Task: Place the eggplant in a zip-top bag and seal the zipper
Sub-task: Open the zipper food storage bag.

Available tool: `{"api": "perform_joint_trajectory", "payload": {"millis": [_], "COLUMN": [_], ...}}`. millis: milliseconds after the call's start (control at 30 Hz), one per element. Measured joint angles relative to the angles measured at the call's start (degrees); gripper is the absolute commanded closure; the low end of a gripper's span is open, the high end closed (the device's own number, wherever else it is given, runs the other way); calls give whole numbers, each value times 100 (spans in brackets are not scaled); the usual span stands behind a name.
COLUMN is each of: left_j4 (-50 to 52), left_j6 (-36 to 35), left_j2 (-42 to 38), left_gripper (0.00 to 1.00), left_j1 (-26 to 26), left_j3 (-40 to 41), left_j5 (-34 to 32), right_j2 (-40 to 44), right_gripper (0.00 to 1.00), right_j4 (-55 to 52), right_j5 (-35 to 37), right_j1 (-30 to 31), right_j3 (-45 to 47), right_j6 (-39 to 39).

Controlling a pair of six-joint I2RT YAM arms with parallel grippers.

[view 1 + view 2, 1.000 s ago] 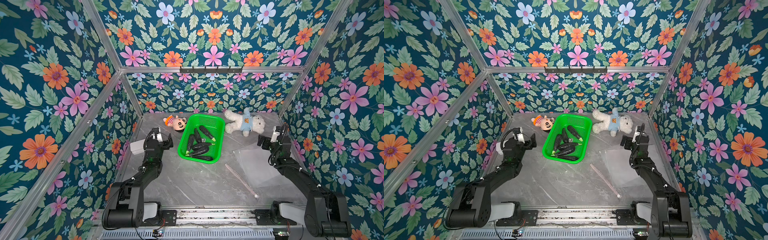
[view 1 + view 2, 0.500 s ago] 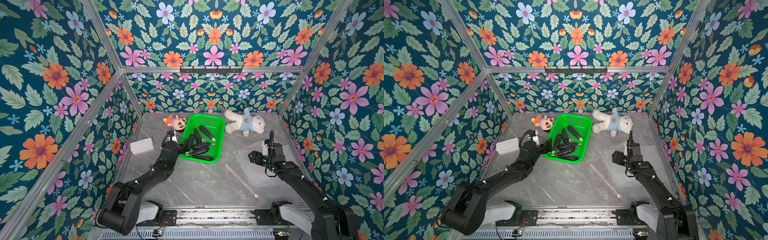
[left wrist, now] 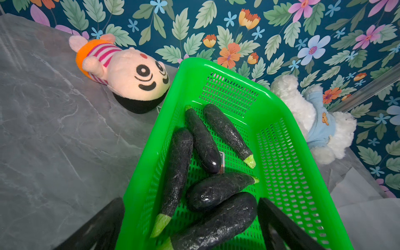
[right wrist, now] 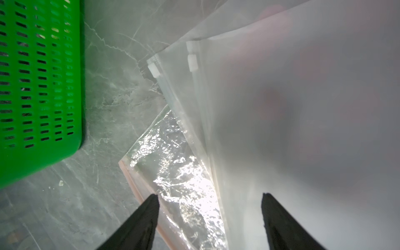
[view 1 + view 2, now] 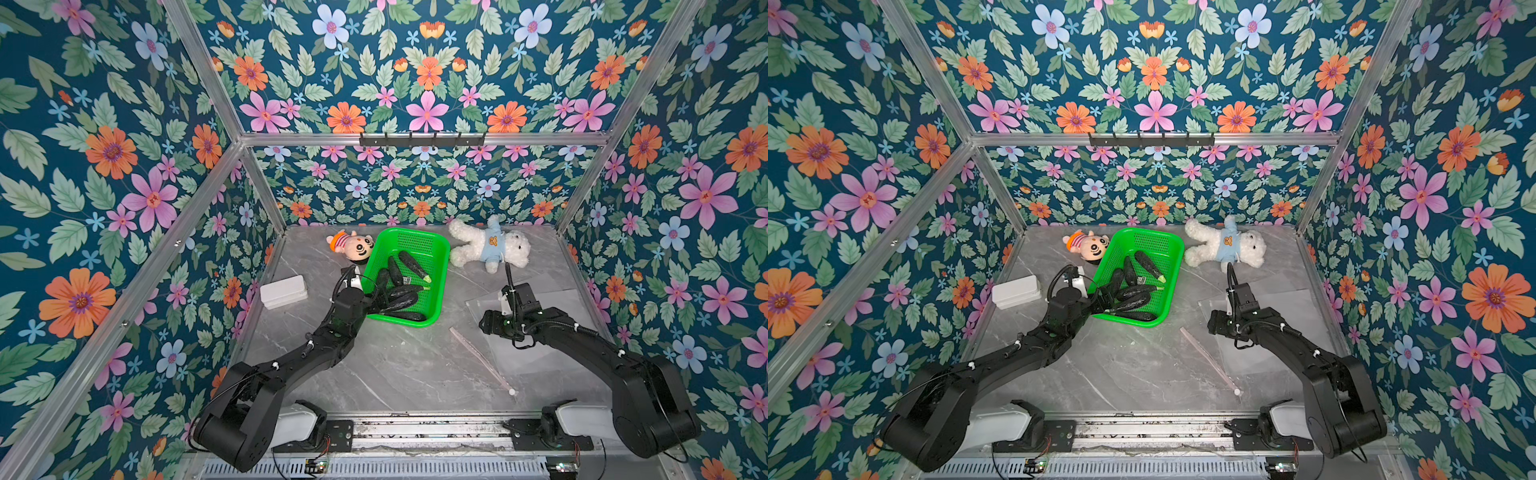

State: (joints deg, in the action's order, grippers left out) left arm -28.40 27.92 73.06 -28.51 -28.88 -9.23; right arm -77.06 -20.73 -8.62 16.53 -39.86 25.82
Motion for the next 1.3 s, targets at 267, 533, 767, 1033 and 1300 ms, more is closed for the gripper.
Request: {"api": "perform_joint_trajectory", "payload": {"millis": [267, 533, 767, 1033, 1300], "left_j4": [-24, -26, 98, 229, 175], "left_j6": [116, 168, 166, 186, 286], "left_j2": [-7, -46, 24, 44, 442], "left_gripper": [1, 1, 1, 1, 1], "left_j1": [-4, -4, -4, -4, -50], "left_j3": [61, 136, -28, -92, -409], "left_j5": [42, 42, 146, 308, 669], "right_j2": [-811, -1040, -1141, -1115, -568], "right_gripper": [50, 76, 96, 100, 100], "right_j4": [-398, -533, -490, -603, -800], "right_j5": [328, 435, 387, 153, 11], "right_j1": [68, 74, 74, 76, 74], "right_j3": [-367, -487, -518, -595, -811], "right_j6": [203, 313, 358, 354, 249]}}
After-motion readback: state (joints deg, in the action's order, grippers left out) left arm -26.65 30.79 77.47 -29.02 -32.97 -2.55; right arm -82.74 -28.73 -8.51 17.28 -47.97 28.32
